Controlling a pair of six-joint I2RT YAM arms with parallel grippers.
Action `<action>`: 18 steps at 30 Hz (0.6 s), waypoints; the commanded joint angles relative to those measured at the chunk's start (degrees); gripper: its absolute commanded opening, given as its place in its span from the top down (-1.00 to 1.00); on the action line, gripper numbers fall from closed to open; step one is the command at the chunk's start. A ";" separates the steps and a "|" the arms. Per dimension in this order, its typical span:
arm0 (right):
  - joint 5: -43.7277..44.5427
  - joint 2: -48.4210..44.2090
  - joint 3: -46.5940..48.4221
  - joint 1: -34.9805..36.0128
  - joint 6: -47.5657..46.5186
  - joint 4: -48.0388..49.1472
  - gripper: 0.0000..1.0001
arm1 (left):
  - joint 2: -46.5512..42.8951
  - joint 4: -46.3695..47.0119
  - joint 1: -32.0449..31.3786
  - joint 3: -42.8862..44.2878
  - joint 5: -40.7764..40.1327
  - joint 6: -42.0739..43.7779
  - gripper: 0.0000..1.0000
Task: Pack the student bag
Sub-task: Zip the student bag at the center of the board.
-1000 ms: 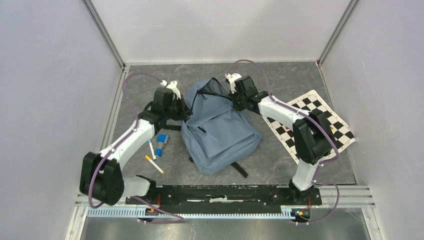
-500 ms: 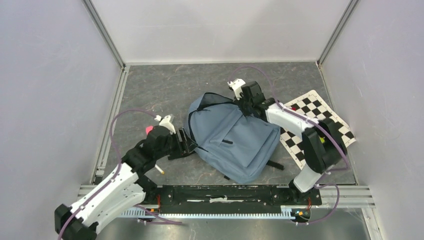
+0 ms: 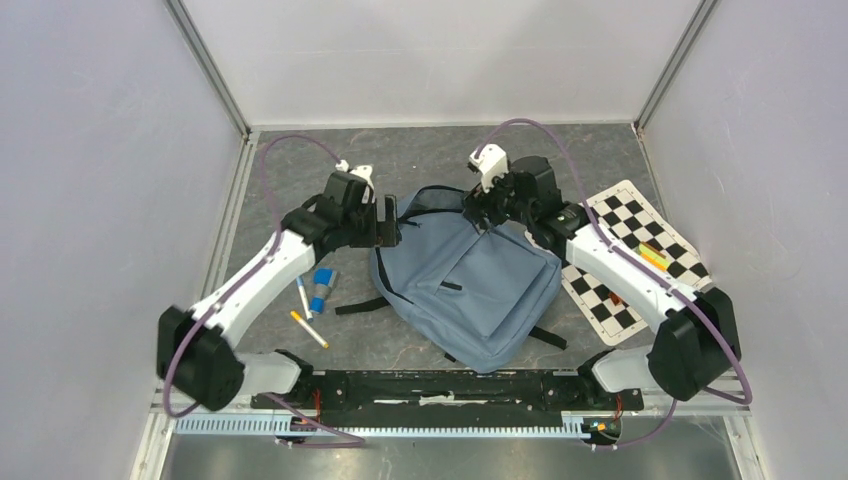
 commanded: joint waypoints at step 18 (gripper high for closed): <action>-20.28 30.95 15.46 5.87 1.77 13.68 -0.30 | 22.39 1.94 6.72 10.28 12.77 15.17 0.71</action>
